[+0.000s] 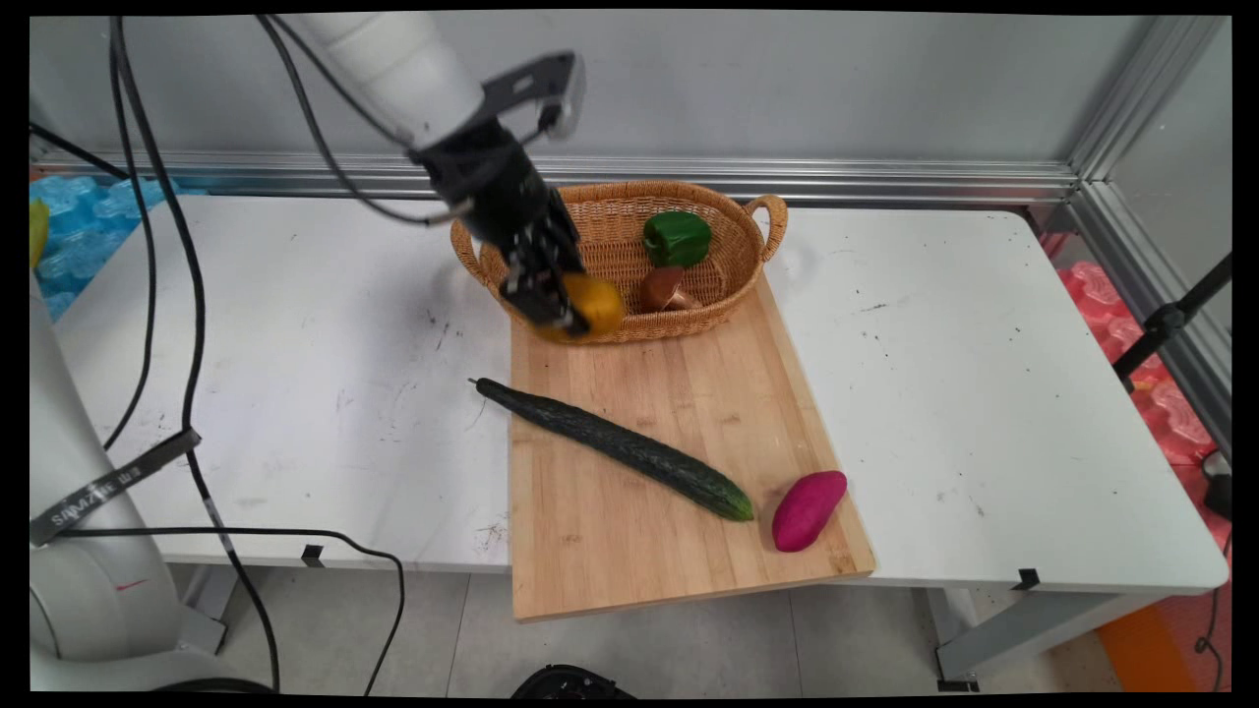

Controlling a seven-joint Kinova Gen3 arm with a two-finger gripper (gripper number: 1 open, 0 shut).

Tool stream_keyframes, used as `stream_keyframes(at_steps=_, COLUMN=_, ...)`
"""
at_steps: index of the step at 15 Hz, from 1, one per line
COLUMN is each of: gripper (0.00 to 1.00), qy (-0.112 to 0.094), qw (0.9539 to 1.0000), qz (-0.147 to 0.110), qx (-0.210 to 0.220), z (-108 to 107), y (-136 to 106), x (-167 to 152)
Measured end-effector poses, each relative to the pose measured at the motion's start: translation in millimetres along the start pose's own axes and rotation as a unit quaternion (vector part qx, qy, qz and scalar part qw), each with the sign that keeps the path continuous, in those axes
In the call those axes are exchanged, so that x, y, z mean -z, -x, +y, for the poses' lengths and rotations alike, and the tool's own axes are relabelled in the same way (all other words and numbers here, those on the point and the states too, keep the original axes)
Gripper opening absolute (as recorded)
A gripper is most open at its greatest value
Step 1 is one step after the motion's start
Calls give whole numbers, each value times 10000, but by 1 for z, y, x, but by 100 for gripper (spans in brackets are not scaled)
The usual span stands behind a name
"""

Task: Place the picked object in the vegetable basket

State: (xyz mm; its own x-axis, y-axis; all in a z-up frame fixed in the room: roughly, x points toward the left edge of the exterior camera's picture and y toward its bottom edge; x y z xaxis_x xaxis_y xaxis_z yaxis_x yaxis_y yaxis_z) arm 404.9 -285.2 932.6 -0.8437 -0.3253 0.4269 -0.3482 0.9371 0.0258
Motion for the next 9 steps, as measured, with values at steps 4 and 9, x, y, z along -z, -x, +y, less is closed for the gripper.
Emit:
stream_keyframes(at_steps=4, gripper=0, qy=-434, qw=9967, qz=84, qx=682, z=-34, y=10, x=12)
stream_keyframes(at_steps=9, gripper=0, qy=-1011, qw=9835, qz=133, qx=1497, z=-86, y=27, x=9)
